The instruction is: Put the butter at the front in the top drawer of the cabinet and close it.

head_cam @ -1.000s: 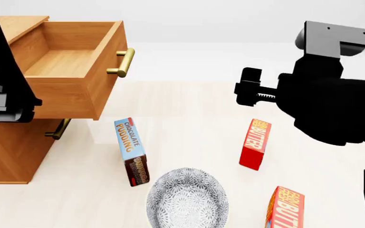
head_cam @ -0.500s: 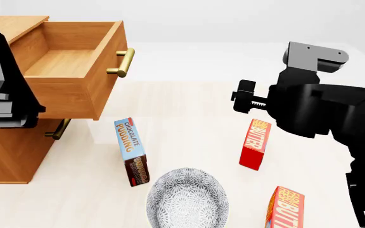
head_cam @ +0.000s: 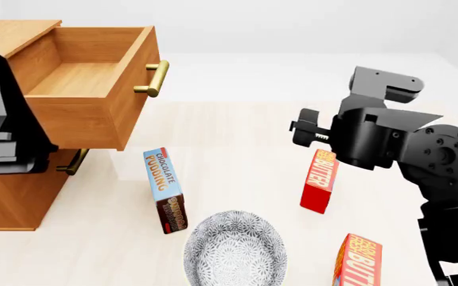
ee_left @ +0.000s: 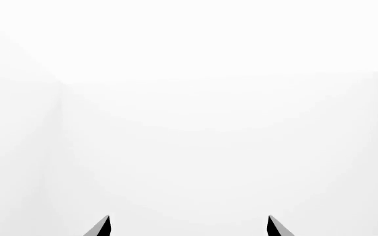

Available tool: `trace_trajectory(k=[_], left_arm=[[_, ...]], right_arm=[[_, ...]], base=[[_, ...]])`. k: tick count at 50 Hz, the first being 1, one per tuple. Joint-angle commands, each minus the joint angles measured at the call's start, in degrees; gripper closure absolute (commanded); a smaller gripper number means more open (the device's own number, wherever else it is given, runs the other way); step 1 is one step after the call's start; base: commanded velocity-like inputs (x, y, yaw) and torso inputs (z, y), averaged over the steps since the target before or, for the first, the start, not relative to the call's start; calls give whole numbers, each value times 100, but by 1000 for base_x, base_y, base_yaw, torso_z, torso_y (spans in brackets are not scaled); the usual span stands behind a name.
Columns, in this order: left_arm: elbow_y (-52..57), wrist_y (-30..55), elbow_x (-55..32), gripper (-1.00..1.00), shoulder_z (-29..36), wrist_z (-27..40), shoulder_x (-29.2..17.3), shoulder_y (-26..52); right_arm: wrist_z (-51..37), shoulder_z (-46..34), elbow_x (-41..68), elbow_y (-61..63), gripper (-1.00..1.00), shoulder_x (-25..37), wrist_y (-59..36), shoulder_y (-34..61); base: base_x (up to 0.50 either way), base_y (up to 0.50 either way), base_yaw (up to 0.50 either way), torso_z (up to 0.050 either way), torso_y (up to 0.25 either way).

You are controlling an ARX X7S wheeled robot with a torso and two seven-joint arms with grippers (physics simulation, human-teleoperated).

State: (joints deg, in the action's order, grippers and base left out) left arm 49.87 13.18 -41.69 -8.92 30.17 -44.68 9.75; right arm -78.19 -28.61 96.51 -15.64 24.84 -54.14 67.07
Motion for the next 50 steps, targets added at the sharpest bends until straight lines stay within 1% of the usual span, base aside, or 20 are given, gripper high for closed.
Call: trace_trajectory(k=[1, 22, 50], left_arm=[[52, -53, -8, -100, -43, 21, 14, -97], [105, -141, 69, -100, -16, 40, 72, -260], [70, -219, 182, -100, 103, 42, 131, -301]], right_arm=[[255, -162, -312, -435, -100, -163, 141, 101], [849, -334, -693, -1132, -100, -346, 394, 232], [1361, -318, -921, -1750, -100, -432, 906, -56]], base=[[0, 0, 0, 0, 0], [0, 0, 0, 0, 0], [0, 0, 0, 0, 0]])
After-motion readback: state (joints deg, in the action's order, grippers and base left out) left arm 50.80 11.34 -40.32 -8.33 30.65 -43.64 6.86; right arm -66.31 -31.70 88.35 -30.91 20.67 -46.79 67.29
